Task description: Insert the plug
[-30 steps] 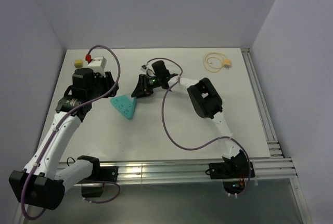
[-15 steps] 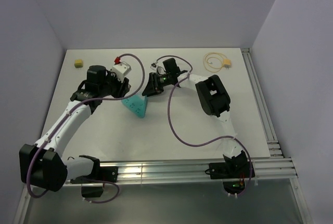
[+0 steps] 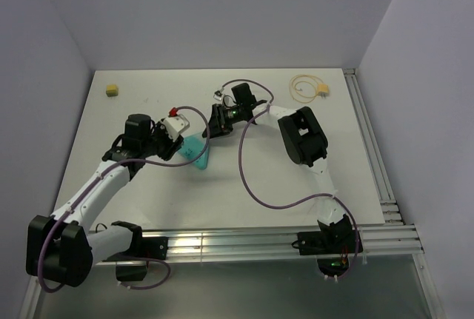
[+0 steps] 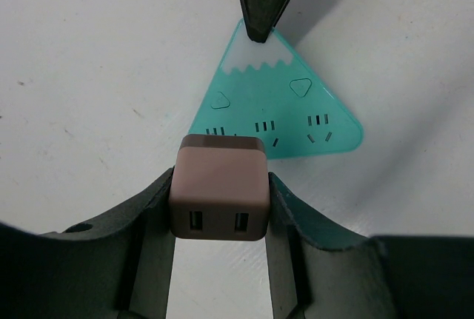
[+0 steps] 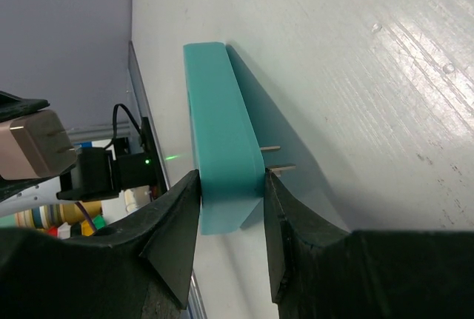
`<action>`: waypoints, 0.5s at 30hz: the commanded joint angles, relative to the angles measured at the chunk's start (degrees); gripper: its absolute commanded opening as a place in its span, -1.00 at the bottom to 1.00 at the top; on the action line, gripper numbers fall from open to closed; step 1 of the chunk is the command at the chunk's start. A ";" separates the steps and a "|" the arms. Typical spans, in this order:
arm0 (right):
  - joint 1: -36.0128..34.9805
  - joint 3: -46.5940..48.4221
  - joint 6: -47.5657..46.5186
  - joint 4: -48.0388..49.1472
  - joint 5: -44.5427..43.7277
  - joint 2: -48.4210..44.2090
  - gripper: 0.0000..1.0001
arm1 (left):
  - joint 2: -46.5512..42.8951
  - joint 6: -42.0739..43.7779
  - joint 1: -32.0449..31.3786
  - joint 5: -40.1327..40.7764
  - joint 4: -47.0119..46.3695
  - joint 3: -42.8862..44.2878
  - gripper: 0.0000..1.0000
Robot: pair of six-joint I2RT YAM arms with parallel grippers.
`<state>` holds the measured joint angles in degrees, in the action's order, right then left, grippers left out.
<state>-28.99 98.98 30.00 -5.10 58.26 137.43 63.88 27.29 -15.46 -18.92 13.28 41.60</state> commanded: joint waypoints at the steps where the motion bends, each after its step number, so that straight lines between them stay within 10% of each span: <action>1: -0.19 -0.36 -0.03 2.81 1.24 -0.14 -1.00 | 1.07 1.72 0.17 -2.18 -2.20 0.23 -1.00; 15: -0.45 -1.60 -1.35 2.38 -0.08 -1.55 -1.00 | 10.12 0.84 1.05 -2.97 1.49 5.24 -1.00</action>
<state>-28.99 98.13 30.39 -3.55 58.67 137.43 73.10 27.79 -14.87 -19.68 14.90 44.10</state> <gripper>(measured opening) 0.431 0.481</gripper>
